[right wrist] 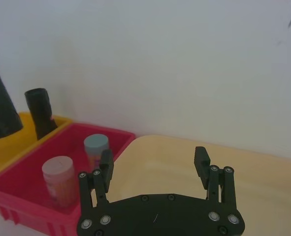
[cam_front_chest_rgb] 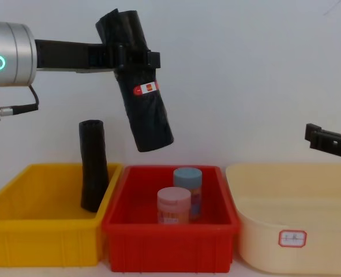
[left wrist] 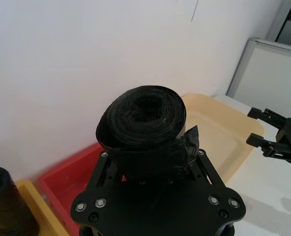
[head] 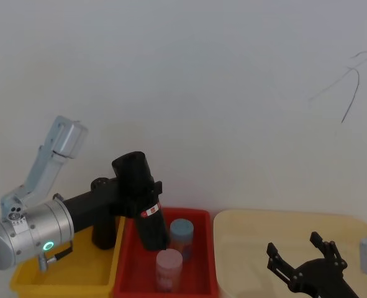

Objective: Pick up the garbage bag with the one hand and transfer it to the other hand.

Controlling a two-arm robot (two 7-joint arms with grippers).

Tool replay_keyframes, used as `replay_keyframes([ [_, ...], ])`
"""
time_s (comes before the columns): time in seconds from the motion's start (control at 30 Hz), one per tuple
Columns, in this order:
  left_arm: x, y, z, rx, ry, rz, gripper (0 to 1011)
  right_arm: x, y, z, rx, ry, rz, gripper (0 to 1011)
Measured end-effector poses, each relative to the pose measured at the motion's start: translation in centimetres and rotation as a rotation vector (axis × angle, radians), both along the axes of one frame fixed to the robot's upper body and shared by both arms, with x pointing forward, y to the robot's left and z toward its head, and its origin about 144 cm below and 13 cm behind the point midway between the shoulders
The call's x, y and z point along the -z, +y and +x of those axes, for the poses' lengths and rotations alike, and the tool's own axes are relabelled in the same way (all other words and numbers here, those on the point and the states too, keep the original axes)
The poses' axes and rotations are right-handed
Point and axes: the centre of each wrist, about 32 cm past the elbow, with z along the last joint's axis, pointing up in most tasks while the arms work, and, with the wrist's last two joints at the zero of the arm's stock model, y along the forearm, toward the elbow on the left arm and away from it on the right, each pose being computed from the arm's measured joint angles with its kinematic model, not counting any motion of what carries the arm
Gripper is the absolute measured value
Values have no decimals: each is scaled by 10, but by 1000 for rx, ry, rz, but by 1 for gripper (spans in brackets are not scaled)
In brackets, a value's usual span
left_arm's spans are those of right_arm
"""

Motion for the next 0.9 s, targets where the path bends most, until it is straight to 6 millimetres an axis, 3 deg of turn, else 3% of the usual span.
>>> replay_keyframes([
  [0.9,-1,-8,-2,26,1,-2,442,-42,-14,17,-320,76,-22,1001],
])
